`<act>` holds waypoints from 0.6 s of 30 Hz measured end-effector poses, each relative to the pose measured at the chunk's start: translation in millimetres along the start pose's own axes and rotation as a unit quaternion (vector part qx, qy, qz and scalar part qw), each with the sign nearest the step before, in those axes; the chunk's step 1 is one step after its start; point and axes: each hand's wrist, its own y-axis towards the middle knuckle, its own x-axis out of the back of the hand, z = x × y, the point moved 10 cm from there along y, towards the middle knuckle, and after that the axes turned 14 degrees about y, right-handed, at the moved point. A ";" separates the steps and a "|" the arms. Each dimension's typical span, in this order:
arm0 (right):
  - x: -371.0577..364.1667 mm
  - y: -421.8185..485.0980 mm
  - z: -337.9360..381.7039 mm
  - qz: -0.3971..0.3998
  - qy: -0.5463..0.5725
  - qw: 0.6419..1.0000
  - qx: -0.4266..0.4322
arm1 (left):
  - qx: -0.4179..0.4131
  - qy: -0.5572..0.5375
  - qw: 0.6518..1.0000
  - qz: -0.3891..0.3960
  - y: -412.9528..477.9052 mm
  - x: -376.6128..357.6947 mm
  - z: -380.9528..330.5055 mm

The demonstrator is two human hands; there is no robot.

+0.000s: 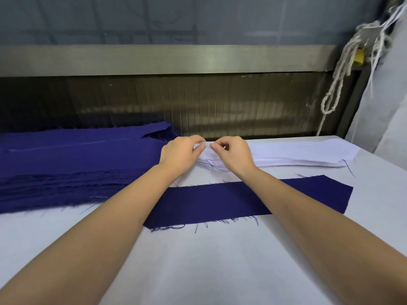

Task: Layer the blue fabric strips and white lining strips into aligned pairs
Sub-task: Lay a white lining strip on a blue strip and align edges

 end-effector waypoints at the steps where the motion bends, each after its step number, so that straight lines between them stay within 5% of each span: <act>1: 0.1 -0.1 2.9 -0.003 0.002 1.000 0.011 | 0.002 0.000 1.000 0.001 0.7 0.4 -1.2; 8: 11.4 -1.3 17.1 -0.019 -0.151 0.984 0.091 | 0.032 -0.101 0.994 -0.013 -0.3 8.8 -2.3; 18: 85.4 -2.7 -28.1 -0.038 -0.383 0.923 0.016 | 0.156 -0.305 0.939 -0.038 -33.2 20.3 59.8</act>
